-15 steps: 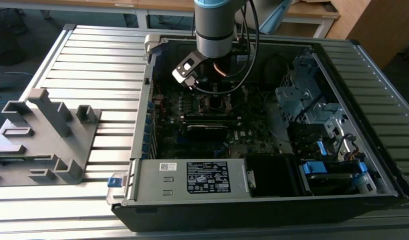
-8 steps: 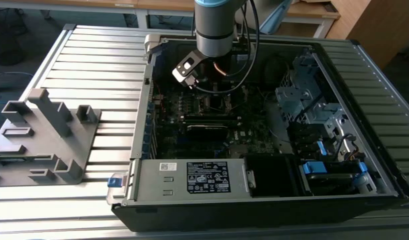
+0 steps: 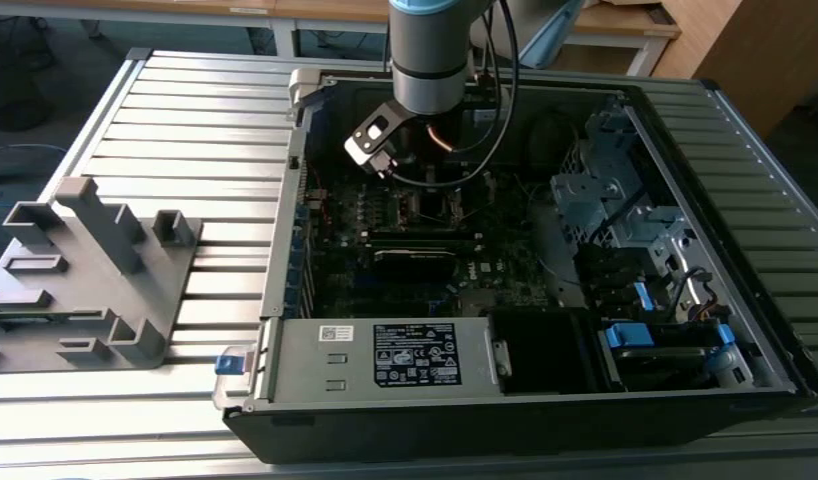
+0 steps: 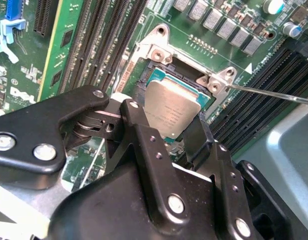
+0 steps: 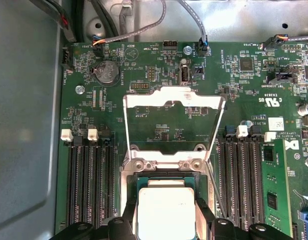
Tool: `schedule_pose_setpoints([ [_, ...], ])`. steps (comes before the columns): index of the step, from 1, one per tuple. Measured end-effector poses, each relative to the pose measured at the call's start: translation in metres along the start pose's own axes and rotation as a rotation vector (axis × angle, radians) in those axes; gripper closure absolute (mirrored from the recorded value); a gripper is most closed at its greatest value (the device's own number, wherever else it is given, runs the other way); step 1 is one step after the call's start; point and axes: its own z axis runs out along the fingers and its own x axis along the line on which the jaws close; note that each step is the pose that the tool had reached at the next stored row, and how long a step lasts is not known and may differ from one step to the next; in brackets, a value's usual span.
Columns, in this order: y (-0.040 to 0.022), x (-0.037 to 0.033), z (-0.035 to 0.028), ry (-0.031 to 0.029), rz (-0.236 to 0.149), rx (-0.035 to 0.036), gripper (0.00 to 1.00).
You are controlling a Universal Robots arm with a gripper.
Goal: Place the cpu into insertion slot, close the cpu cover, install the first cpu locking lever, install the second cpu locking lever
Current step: 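Place the cpu into insertion slot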
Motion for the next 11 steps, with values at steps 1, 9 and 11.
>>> schedule_pose_setpoints([
  [1, 0.0, -0.0001, 0.0001, -0.0001, 0.0, -0.0001, 0.46],
  [9, -0.0001, -0.0009, 0.0013, -0.0002, 0.0, -0.0003, 0.46],
  [11, -0.0002, -0.001, 0.0022, -0.0008, 0.0, -0.0001, 0.46],
])
